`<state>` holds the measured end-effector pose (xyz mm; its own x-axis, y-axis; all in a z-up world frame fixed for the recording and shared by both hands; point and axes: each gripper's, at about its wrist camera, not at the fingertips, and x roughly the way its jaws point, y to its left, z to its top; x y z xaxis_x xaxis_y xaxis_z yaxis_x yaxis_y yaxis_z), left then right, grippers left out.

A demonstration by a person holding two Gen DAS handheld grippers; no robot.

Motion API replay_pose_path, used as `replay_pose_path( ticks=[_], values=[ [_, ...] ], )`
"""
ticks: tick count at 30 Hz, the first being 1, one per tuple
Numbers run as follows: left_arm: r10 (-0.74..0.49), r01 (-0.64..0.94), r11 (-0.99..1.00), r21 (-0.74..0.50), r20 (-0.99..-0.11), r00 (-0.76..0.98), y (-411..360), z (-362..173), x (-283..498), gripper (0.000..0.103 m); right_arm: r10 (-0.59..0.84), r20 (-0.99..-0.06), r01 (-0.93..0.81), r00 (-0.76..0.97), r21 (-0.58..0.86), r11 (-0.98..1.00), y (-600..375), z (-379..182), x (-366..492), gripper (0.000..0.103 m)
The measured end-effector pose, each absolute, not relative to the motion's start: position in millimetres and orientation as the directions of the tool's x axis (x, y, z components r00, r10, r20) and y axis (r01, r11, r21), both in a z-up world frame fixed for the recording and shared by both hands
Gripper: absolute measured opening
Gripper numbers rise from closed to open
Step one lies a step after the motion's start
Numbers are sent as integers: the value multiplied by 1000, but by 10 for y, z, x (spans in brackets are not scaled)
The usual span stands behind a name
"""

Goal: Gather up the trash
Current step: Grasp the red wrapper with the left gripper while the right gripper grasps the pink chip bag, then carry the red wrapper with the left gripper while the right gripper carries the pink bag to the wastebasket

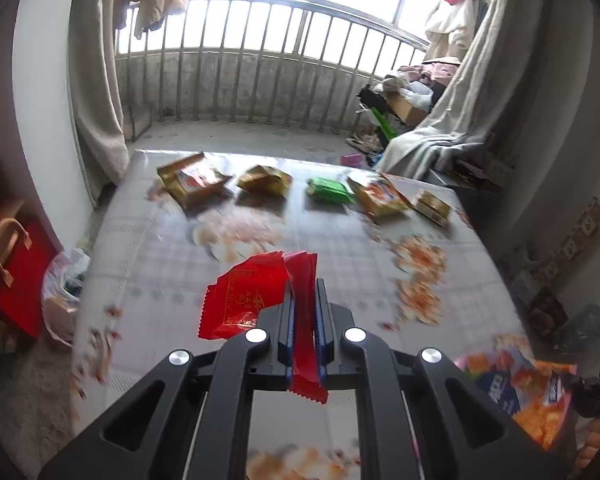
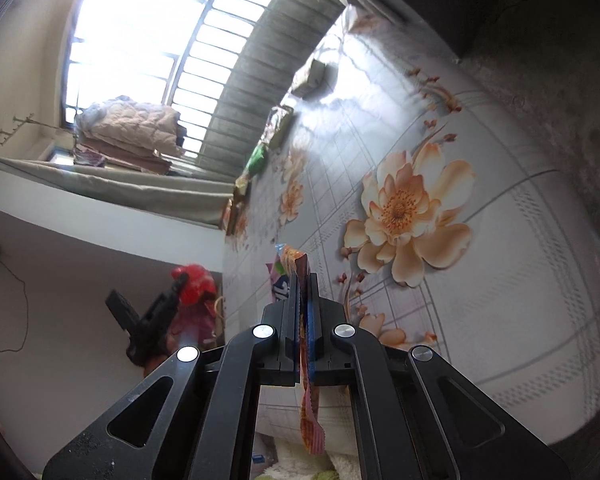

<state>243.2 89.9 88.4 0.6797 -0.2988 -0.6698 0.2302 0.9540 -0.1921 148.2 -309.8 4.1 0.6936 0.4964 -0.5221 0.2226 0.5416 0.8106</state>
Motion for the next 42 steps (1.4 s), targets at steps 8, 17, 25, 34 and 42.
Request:
replay_pose_path(
  ticks=[8, 17, 25, 34, 42],
  values=[
    [-493, 415, 865, -281, -624, 606, 109, 1002, 1692, 8, 369, -472, 238, 800, 816, 527, -3496, 173, 773, 1],
    [-675, 682, 683, -262, -584, 452, -1344, 1107, 1046, 8, 86, -395, 328, 915, 850, 411, -4386, 96, -452, 1],
    [-746, 809, 532, -250, -590, 309, -2330, 1060, 596, 8, -189, -364, 391, 912, 911, 132, -5293, -461, -1467, 1],
    [-729, 855, 376, -357, -683, 35, -3704, 638, 223, 8, -410, -391, 405, 824, 913, -57, -5731, -899, -2214, 1],
    [-531, 802, 412, -433, -829, -175, -5040, -536, 104, 9, -473, -364, 359, 802, 927, -105, -5766, -1054, -2553, 1]
  ],
)
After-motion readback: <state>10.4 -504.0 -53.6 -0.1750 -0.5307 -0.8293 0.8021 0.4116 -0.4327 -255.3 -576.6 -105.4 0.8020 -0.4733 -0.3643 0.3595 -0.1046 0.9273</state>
